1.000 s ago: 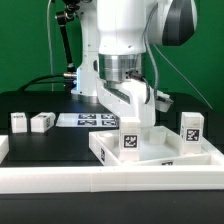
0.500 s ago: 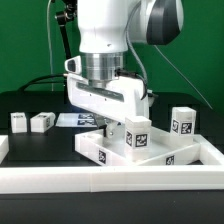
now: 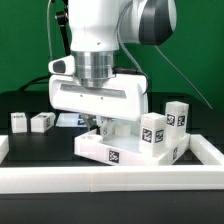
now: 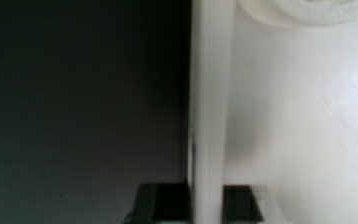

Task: Assemble square table

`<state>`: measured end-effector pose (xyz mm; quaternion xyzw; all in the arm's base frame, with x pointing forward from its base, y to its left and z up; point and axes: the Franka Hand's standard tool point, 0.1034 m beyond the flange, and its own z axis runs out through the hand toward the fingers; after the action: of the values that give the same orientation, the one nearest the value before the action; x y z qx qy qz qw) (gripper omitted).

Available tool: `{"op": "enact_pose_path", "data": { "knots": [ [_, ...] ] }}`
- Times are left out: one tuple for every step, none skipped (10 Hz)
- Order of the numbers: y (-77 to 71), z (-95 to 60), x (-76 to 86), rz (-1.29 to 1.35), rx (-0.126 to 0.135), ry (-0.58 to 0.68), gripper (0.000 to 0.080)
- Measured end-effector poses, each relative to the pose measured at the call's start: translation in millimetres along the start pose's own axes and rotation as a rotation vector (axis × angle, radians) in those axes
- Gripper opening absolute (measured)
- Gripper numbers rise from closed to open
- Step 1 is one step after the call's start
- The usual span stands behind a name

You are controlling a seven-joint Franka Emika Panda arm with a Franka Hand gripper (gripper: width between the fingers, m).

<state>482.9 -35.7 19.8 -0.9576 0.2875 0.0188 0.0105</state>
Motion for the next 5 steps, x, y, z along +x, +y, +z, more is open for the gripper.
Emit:
{"op": "enact_pose_path", "data": {
  "knots": [
    [0.1, 0.1, -0.1, -0.048, 0.000, 0.000, 0.0063],
    [0.5, 0.1, 0.1, -0.134, 0.000, 0.000, 0.0063],
    [0.9, 0.2, 0.2, -0.204, -0.001, -0.001, 0.0063],
    [1.6, 0.3, 0.3, -0.277, -0.001, -0.001, 0.0063],
    [2.2, 0.3, 0.4, -0.341, -0.001, -0.001, 0.0063]
  ]
}}
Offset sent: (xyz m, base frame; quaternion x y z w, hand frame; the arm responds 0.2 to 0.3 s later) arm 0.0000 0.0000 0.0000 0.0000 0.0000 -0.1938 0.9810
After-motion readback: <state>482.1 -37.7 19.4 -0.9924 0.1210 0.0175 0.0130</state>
